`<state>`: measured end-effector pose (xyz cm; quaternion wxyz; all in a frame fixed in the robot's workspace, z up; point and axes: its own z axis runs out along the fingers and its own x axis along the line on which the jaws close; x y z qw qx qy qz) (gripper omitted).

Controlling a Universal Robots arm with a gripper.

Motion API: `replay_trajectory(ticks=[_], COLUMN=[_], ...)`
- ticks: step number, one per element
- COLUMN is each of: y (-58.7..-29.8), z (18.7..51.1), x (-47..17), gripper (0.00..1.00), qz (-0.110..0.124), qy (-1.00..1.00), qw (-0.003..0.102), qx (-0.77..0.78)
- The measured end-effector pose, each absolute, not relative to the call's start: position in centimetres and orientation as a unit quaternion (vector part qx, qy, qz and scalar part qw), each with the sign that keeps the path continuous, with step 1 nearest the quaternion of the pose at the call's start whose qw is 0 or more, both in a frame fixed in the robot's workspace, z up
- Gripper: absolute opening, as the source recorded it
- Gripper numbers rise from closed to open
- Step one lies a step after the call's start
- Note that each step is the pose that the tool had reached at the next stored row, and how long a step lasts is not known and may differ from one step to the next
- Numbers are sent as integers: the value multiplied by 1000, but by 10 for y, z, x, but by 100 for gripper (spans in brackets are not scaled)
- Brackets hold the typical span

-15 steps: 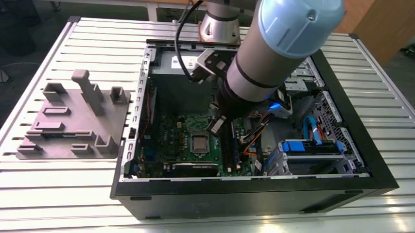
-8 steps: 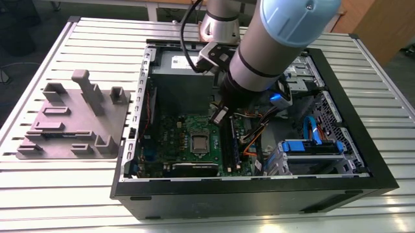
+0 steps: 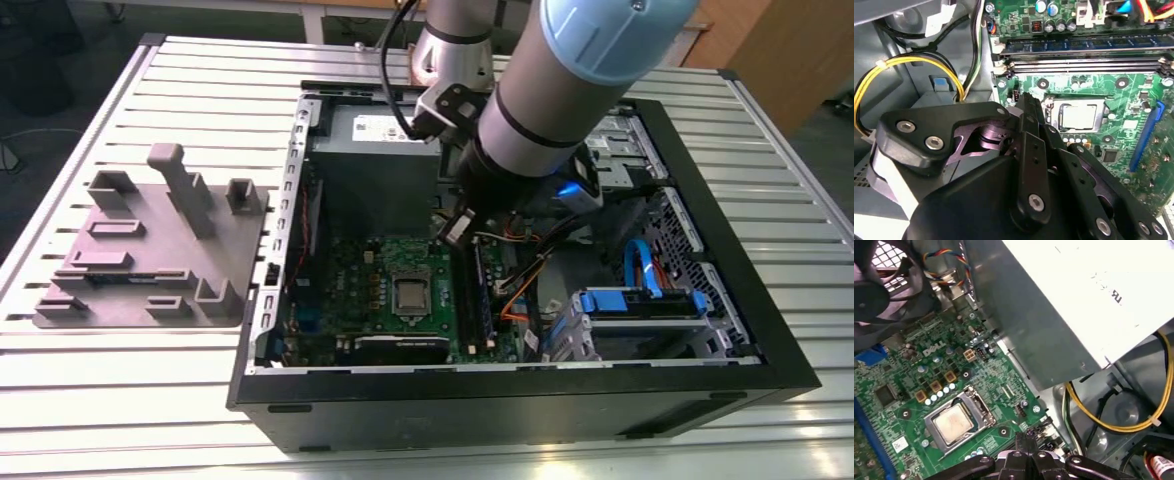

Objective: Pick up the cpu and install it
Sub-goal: 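Install the first cpu locking lever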

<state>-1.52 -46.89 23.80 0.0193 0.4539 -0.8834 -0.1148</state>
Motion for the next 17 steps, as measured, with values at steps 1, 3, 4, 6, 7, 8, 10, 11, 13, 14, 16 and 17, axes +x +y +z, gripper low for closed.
replay_trajectory(ticks=[1, 3, 4, 6, 7, 8, 10, 11, 13, 14, 16, 17], y=[-468, -465, -463, -459, -457, -457, -457, -457, -457, -458, -461, -462], z=[238, 237, 237, 236, 236, 235, 235, 235, 235, 235, 235, 235], x=[-15, -15, -15, -16, -16, -18, -20, -21, -22, -22, -22, -22], gripper=[11, 11, 11, 11, 11, 11, 11, 11, 11, 11, 11, 11], qz=[-115, -115, -115, -115, -115, -115, -115, -115, -115, -115, -115, -114], qy=[-883, -883, -883, -883, -883, -883, -883, -882, -879, -878, -878, -877], qw=[19, 19, 19, 19, 19, 19, 20, 20, 20, 21, 21, 21], qx=[454, 454, 454, 454, 454, 454, 455, 457, 462, 463, 465, 466])
